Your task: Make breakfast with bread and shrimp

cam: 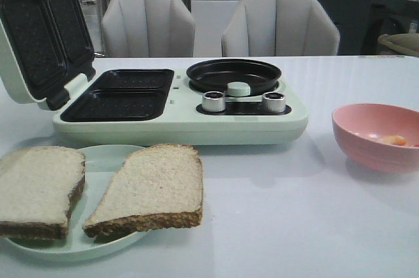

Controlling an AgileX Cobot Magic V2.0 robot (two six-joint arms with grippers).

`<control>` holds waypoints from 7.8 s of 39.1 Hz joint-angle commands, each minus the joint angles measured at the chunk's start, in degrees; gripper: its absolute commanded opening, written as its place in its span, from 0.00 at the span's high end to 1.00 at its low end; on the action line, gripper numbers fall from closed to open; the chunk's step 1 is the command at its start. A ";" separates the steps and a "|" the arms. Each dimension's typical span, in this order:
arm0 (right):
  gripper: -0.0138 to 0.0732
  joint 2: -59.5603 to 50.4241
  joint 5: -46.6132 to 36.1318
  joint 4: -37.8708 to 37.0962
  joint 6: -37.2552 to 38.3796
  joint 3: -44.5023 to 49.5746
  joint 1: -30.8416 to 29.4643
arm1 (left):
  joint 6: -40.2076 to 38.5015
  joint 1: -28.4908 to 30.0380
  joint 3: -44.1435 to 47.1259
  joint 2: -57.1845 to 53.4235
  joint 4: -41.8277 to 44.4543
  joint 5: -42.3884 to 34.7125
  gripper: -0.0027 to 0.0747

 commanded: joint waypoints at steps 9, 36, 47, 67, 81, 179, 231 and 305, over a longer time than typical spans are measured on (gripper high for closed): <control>0.68 -1.26 -4.83 -0.09 -0.26 -0.91 -0.01 | -0.22 -0.04 1.19 -0.98 -0.15 -4.41 0.82; 0.68 -1.26 -4.83 -0.09 -0.26 -0.91 -0.01 | -0.22 -0.04 1.19 -0.98 -0.15 -9.07 0.82; 0.68 -1.26 -4.83 -0.09 -0.26 -0.91 -0.01 | -0.11 -0.04 -0.27 -0.98 0.19 -19.14 0.82; 0.68 -1.26 -4.83 -0.09 -0.26 -0.91 -0.01 | -0.11 -0.04 -21.23 8.60 0.00 4.61 0.82; 0.68 -1.26 -4.83 -0.09 -0.26 -0.91 -0.01 | -0.11 -0.04 -19.68 10.54 -0.25 4.47 0.80; 0.68 -1.26 -4.83 -0.09 -0.26 -0.91 -0.01 | -5.43 -48.22 -20.93 64.15 56.74 30.35 0.26; 0.68 -1.26 -4.83 -0.09 -0.26 -0.91 -0.01 | -12.58 -39.97 -31.34 85.79 70.66 33.35 0.81; 0.68 -1.26 -4.83 -0.09 -0.26 -0.91 -0.01 | -12.63 -18.47 -80.84 111.84 86.33 15.07 0.80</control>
